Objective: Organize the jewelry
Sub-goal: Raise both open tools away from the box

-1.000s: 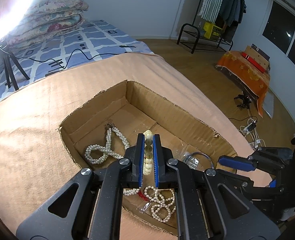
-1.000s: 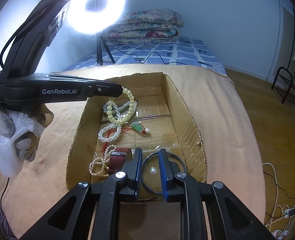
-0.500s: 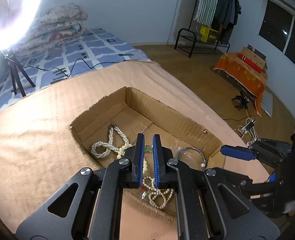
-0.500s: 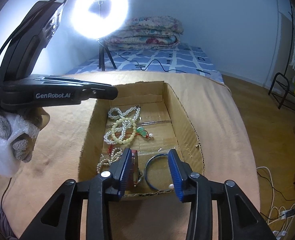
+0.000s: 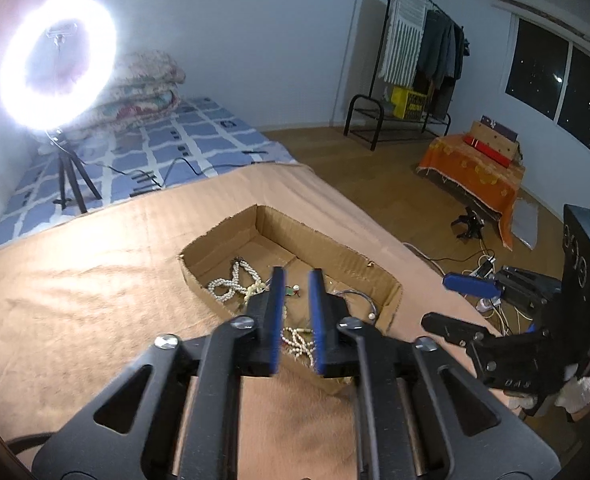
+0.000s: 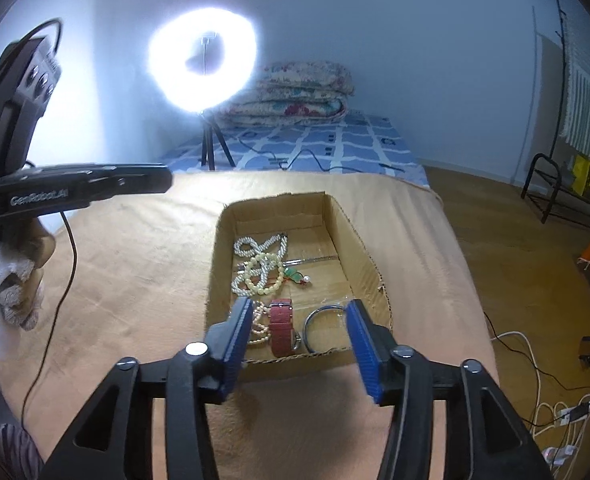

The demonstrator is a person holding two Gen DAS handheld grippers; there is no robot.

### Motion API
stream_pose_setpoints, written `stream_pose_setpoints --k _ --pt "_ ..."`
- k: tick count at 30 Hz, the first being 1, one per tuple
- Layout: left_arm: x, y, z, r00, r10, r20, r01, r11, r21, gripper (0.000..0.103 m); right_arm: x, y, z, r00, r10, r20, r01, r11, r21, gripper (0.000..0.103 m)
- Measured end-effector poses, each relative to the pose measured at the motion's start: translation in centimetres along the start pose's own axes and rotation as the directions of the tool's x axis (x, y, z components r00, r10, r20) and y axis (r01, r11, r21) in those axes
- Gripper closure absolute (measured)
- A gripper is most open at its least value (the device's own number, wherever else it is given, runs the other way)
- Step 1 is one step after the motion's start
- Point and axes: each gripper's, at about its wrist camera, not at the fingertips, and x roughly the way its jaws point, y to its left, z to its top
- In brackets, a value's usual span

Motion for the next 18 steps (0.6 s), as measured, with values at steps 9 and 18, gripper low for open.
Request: stream_pose_setpoints --k 9,18 --pt "-6.1 -0.8 -2.4 0.996 0.052 0.069 -0.053 0.999 0.01 0.028 -5.0 1.1 -0.6 0.994 -0.07 0.08 0.065 0.996 0.062 0.013" --pt "-8.5 -1.3 -4.4 0.99 0.109 0.085 -0.111 0.993 0.025 0.011 -7.5 1.3 -1.3 0.984 -0.136 0.117 0.125 0.987 0.098 0.0"
